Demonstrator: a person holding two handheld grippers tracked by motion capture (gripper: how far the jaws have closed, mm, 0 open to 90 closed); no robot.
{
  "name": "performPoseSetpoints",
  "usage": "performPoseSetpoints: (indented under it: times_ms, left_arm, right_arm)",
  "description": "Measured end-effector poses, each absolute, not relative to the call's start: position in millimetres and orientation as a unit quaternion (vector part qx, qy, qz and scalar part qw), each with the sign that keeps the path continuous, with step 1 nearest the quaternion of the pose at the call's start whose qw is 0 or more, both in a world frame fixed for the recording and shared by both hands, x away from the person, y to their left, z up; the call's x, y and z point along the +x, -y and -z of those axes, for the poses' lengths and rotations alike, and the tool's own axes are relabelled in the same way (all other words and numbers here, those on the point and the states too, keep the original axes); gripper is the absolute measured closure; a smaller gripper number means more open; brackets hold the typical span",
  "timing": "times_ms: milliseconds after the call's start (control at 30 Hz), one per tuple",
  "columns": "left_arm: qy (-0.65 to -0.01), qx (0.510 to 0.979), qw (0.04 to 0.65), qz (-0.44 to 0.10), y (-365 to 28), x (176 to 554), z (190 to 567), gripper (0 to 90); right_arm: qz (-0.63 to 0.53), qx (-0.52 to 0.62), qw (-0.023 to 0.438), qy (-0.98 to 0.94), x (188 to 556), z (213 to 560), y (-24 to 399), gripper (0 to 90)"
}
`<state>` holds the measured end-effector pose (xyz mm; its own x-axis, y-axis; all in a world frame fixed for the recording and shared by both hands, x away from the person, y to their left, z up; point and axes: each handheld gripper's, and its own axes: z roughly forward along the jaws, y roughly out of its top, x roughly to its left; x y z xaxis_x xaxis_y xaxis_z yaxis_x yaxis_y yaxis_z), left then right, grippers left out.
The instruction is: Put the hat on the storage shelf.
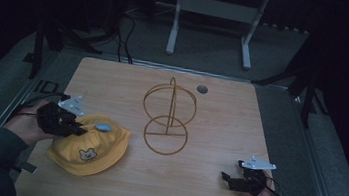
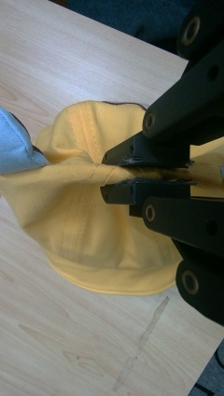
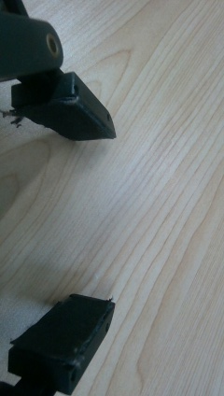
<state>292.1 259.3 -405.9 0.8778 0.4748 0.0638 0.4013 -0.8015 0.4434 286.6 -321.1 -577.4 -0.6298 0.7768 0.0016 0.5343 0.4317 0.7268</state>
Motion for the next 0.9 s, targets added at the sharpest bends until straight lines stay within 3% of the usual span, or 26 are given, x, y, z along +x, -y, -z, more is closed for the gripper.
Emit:
performPoseSetpoints:
  times_ms: [900]
  left_arm:
    - [-0.226,0.940,0.233,-0.104,-265,301,380,83.6]
  right_arm:
    - [-0.358,0.396,0.169,-0.828,287,577,321,14.4]
